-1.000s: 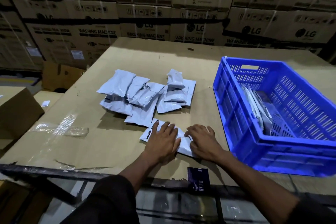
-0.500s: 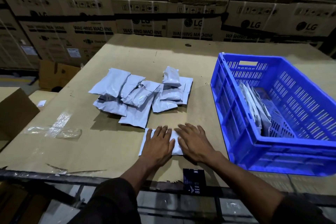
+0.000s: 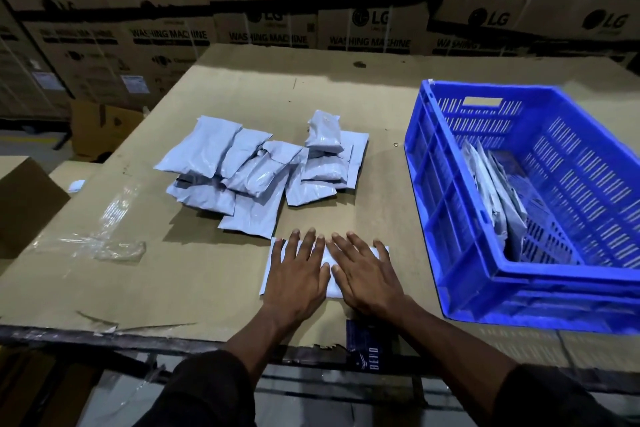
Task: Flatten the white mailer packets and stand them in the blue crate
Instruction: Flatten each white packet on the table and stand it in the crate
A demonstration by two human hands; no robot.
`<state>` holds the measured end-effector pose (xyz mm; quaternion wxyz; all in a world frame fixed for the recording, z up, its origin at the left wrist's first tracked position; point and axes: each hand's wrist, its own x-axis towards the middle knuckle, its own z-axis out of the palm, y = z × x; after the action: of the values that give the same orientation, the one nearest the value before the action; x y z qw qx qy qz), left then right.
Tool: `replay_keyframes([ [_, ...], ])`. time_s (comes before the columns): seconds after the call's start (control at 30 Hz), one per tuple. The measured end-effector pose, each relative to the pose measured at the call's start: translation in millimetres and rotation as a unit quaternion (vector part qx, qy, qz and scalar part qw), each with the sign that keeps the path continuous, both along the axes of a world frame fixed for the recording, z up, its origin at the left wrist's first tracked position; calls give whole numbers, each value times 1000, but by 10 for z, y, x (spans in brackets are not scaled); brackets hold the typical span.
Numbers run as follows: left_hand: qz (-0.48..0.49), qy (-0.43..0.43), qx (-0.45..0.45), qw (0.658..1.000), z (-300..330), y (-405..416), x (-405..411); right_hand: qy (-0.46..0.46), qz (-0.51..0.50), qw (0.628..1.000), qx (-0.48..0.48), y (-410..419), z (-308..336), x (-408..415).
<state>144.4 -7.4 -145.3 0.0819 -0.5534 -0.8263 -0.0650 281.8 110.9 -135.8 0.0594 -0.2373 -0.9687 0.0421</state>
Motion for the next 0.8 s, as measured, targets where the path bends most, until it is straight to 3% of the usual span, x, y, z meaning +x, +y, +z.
replay_keyframes([
  [0.23, 0, -13, -33, 999, -62, -9, -18, -11, -2, 1000, -1, -25, -28, -4],
  [0.47, 1, -87, -16, 996, -126, -77, -122, -16, 8, 1000, -12, -24, 33, -11],
  [0.8, 9, -76, -25, 997, -129, -116, -129, -18, 1, 999, -30, 48, -77, -8],
])
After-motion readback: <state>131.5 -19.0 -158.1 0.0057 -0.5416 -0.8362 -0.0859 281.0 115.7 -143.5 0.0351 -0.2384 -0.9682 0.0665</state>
